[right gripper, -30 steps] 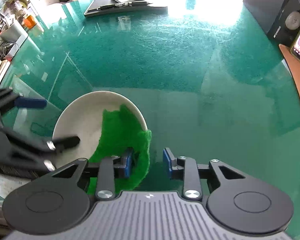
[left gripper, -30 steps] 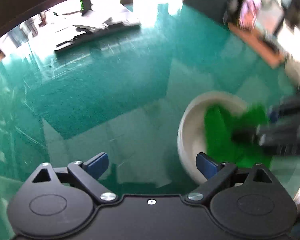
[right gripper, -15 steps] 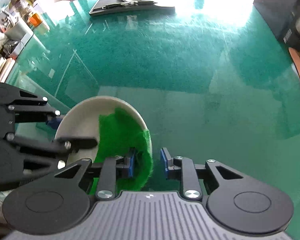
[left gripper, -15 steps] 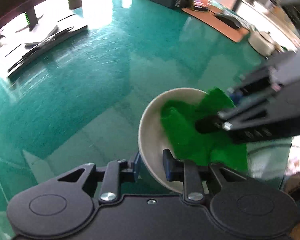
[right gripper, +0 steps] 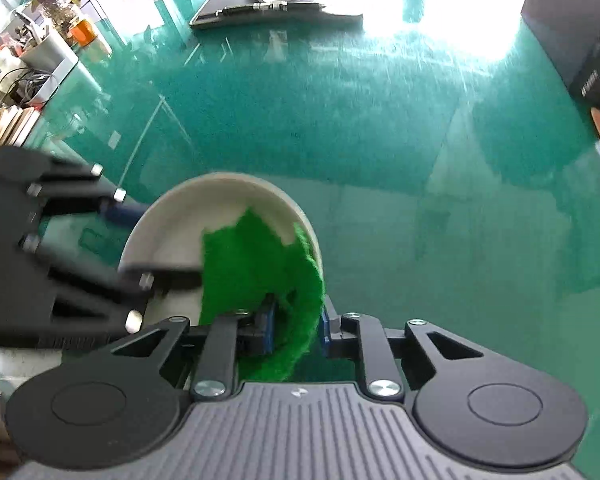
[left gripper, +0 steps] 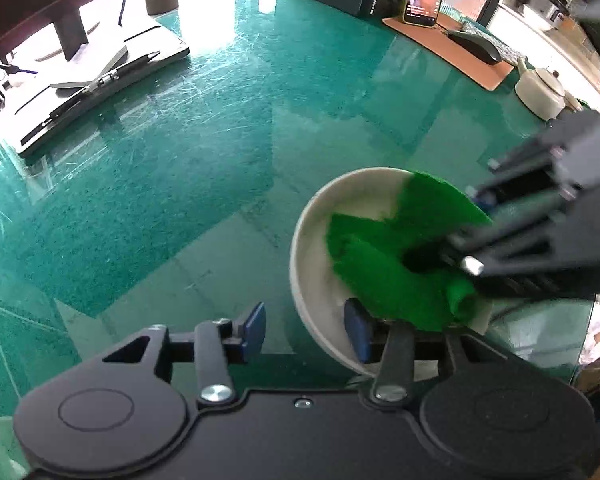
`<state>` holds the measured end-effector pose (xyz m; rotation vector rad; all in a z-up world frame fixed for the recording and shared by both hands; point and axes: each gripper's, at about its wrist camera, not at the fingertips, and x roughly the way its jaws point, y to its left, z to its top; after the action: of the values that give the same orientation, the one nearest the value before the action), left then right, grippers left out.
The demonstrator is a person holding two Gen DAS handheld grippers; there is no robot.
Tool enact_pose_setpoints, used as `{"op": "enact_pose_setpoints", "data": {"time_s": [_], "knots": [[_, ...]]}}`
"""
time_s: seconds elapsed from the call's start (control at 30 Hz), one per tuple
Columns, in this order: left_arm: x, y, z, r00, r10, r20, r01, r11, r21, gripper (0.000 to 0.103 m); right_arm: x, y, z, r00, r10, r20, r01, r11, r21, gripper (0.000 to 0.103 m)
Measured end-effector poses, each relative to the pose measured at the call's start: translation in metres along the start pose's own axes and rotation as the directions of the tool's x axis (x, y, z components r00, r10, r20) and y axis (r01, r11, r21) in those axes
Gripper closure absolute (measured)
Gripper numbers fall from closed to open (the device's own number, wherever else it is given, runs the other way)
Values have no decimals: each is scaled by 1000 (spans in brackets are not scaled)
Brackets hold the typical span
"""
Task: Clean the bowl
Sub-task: 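Sweep the cloth across the bowl bottom with the right gripper while the left tilts the bowl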
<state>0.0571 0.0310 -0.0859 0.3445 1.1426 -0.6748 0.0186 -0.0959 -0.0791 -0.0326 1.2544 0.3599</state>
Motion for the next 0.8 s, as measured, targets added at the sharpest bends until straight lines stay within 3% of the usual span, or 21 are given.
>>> {"op": "enact_pose_setpoints", "data": {"time_s": [0.23, 0.37, 0.5, 0.53, 0.63, 0.73, 0.8], "knots": [[-1, -17, 1, 999, 48, 1, -48, 994, 96, 58, 7, -3, 28, 998, -12, 61, 14, 1000, -26, 81], [1, -14, 1, 999, 46, 1, -46, 996, 80, 57, 7, -7, 27, 997, -3, 71, 3, 1000, -12, 82], [5, -7, 1, 994, 101, 29, -102, 993, 52, 36, -2, -5, -4, 998, 2, 58, -3, 1000, 25, 80], [6, -5, 2, 992, 120, 41, -121, 992, 38, 36, -5, -4, -12, 999, 10, 53, -13, 999, 50, 79], [3, 1, 9, 996, 77, 39, -75, 995, -58, 53, -7, -1, -23, 998, 9, 63, -14, 996, 86, 77], [-11, -6, 4, 995, 86, 58, -80, 992, -93, 53, -18, 0, -31, 992, -15, 123, 2, 995, 102, 76], [-20, -14, -2, 992, 106, 67, -100, 991, -93, 47, -26, -1, -34, 987, -23, 159, 9, 996, 92, 53]]}}
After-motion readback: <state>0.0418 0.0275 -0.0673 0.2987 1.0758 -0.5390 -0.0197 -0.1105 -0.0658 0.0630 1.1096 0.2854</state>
